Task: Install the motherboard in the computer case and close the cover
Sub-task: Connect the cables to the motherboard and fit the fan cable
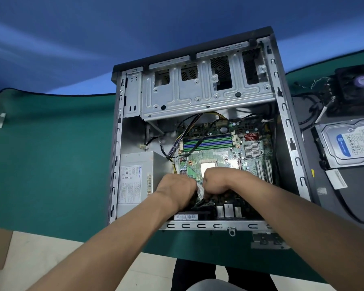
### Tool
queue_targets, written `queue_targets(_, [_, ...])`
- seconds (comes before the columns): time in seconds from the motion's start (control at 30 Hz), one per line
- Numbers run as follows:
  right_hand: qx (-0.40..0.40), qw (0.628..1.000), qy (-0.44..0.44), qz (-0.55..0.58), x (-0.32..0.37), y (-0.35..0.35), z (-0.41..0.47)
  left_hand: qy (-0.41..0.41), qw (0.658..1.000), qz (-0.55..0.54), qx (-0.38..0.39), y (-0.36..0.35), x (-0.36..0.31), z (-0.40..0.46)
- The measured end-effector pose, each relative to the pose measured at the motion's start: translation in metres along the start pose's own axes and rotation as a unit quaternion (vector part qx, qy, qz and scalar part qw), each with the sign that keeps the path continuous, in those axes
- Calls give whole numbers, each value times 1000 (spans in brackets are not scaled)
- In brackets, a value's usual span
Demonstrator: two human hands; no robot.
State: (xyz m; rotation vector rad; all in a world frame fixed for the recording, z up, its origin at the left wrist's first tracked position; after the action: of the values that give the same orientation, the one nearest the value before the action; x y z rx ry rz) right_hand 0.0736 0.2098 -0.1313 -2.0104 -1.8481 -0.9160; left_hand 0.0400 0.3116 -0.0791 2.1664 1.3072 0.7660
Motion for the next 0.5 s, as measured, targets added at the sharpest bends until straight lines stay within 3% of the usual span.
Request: queue_targets(0.5, [17,999,-18,26,-5,0,2,-9,998,-54,17,-1,1,14])
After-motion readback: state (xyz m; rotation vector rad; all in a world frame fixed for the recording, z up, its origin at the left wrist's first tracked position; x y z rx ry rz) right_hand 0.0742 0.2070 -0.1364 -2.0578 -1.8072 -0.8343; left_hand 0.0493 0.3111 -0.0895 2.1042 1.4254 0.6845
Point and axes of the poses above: each hand's wrist, its own z-axis towards the middle knuckle, its own y-axis out of the back of the hand, x = y × z, the point moved 2 cm from there along z, towards the middle knuckle, and after that the axes turned 8 degrees about y, right-handed, at the moved point
